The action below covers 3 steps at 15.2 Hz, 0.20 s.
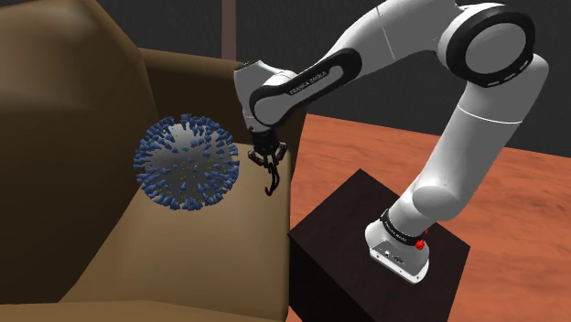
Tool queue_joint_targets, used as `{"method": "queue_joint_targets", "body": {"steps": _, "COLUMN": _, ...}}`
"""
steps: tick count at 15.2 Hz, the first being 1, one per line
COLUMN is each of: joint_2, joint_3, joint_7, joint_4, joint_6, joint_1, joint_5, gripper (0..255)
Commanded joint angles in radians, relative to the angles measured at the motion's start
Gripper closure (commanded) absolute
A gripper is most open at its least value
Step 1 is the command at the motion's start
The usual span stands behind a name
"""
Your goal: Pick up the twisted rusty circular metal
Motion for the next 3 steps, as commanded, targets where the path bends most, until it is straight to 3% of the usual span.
{"method": "queue_joint_targets", "body": {"steps": 1, "joint_2": -0.019, "joint_3": 0.002, "joint_7": -0.007, "joint_4": 0.009, "joint_6": -0.027, "joint_1": -0.003, "joint_5": 0.008, "gripper": 255}}
{"method": "queue_joint_targets", "body": {"steps": 3, "joint_2": -0.021, "joint_3": 0.002, "joint_7": -0.007, "joint_4": 0.010, "joint_6": -0.029, "joint_1": -0.003, "joint_5": 0.009, "gripper": 255}}
